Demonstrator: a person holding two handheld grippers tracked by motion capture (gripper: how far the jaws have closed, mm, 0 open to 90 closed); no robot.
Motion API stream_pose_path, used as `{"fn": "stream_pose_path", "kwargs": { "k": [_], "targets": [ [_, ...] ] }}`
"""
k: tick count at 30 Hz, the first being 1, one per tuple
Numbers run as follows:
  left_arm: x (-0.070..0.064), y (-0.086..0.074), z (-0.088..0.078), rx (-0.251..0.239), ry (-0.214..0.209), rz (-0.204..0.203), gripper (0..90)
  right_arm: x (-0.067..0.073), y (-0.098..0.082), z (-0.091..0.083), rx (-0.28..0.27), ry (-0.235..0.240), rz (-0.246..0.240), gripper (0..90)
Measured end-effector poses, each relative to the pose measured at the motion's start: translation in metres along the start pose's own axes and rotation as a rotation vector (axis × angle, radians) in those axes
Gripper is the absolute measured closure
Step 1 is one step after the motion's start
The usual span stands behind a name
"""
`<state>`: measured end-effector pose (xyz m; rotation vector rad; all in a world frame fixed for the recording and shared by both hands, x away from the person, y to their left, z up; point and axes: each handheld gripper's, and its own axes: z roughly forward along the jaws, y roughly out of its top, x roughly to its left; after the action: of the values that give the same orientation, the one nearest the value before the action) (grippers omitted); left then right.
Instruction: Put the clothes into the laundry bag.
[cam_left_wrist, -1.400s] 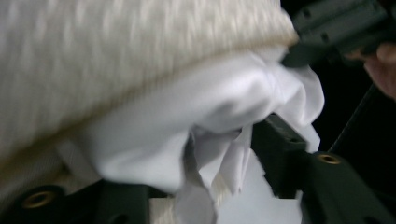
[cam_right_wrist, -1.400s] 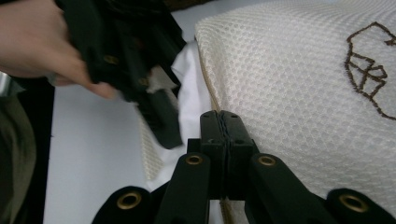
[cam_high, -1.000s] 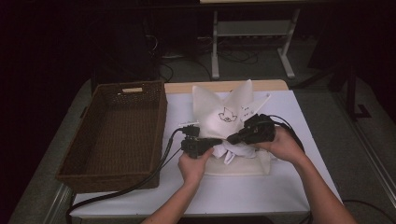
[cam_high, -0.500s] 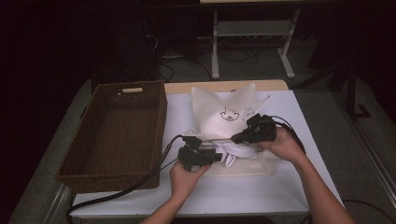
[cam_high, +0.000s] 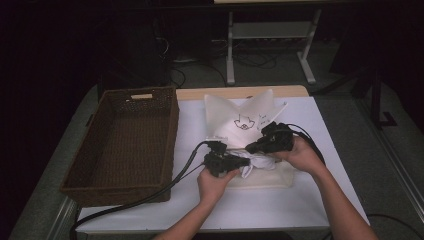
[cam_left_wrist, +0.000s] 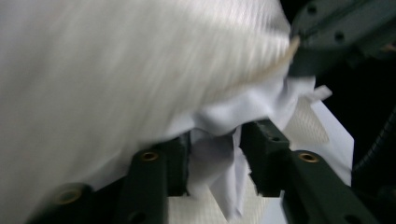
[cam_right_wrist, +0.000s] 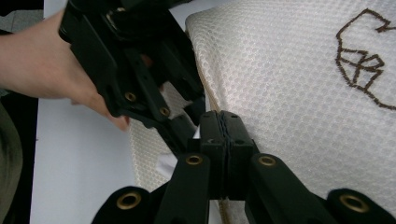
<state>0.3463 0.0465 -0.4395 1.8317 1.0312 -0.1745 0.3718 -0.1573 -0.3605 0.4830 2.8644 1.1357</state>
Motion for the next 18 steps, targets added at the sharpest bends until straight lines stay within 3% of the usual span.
{"fn": "stream_pose_path", "kwargs": {
  "k": [2, 3, 8, 9, 15, 18],
  "targets": [
    [-0.006, 0.007, 0.005, 0.005, 0.041, 0.050, 63.8, -0.001, 0.000, -0.003, -0.002, -0.008, 0.001, 88.6],
    [-0.008, 0.009, 0.007, -0.004, 0.050, 0.056, 63.8, -0.002, -0.001, -0.005, -0.007, -0.009, 0.006, 88.7],
    [-0.005, 0.008, 0.012, -0.071, 0.062, -0.007, 64.9, -0.002, -0.003, -0.016, -0.042, -0.008, 0.010, 88.8],
    [-0.005, 0.006, 0.012, -0.065, 0.069, -0.014, 64.7, -0.002, -0.004, -0.017, -0.042, -0.009, 0.009, 88.8],
    [-0.011, 0.001, 0.000, -0.040, 0.089, 0.040, 60.0, 0.000, -0.004, -0.013, -0.023, -0.014, 0.002, 88.2],
    [-0.014, -0.002, -0.007, -0.031, 0.064, 0.041, 56.5, -0.001, -0.003, -0.010, -0.023, -0.015, 0.001, 88.0]
  ]
}}
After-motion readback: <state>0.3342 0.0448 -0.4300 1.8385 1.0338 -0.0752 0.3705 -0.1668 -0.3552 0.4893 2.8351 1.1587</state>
